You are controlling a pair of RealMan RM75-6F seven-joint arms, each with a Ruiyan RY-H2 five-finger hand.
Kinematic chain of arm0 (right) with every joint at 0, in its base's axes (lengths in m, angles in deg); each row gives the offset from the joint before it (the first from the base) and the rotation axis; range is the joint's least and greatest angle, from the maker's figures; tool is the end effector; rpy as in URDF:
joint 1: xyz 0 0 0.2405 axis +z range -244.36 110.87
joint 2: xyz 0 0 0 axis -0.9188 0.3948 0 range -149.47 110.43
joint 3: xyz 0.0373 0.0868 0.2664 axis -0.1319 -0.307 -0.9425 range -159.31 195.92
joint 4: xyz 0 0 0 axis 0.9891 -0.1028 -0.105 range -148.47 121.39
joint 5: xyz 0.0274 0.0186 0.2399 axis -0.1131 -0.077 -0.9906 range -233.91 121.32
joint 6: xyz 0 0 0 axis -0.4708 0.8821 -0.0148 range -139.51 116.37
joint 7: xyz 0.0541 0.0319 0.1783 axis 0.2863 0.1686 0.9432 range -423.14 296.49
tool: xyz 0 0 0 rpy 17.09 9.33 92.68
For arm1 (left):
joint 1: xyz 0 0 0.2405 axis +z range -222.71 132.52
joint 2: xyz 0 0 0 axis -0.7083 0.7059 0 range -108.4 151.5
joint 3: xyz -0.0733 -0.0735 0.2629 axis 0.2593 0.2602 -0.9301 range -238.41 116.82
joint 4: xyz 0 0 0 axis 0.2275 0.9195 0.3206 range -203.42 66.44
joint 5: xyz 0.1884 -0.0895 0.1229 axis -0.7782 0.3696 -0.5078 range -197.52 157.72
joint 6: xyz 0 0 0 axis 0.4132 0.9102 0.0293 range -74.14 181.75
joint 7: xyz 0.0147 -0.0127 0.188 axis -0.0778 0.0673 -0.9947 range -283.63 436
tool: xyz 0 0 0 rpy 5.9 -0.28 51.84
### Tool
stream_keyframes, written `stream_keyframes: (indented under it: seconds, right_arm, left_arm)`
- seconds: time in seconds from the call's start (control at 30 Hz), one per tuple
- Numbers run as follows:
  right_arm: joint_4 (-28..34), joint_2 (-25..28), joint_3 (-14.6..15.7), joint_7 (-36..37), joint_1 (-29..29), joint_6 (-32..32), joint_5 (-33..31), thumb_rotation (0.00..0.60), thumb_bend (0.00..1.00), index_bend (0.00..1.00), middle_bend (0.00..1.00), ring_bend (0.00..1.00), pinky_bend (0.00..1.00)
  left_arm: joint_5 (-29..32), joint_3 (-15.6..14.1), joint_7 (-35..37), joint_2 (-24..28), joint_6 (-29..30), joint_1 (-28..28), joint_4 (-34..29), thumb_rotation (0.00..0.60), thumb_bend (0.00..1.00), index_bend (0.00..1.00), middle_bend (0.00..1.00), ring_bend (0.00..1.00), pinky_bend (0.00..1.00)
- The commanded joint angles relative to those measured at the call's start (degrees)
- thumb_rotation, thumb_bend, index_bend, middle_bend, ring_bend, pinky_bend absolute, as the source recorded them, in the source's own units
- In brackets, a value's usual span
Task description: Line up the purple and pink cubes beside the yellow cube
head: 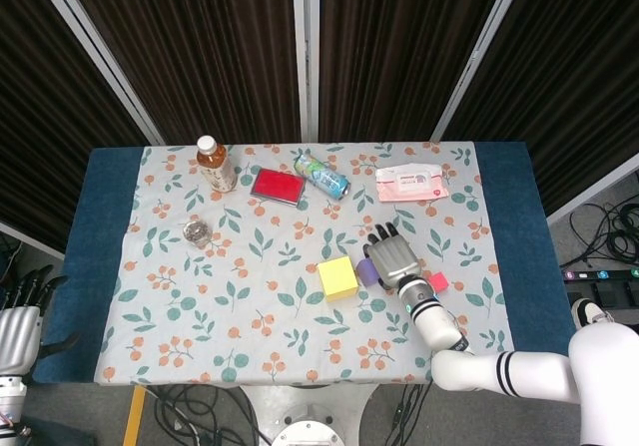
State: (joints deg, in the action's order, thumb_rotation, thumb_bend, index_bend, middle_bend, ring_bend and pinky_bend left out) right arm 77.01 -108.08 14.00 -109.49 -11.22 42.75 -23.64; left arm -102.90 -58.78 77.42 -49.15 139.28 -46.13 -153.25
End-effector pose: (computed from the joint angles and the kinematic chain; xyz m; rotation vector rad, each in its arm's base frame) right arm -0.1461 -0.4056 -0.0955 1.9966 -0.8725 0.4849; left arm -0.3886 0.2029 0.1160 -1.2969 -0.9716 -0.8271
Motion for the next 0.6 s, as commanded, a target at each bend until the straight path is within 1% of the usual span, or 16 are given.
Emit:
stream_keyframes:
  seconds: [0.03, 0.6]
  right_arm:
    - [-0.1, -0.4, 0.1, -0.3, 0.3, 0.5, -0.6, 0.600, 0.20, 0.45, 0.17, 0.00, 0.00]
    - [-0.4, -1.9, 0.1, -1.1, 1.4, 1.6, -2.7, 0.600, 0.20, 0.44, 0.15, 0.00, 0.00]
  left_arm:
    - [0.0, 0.0, 0.1, -0.1, 0.0, 0.0, 0.1, 0.600, 0.03, 0.25, 0.18, 0.09, 0.13]
    - [0.2, 0.0, 0.5, -0.2, -0.3, -0.1, 0.6, 0.600, 0.03, 0.25, 0.18, 0.09, 0.13]
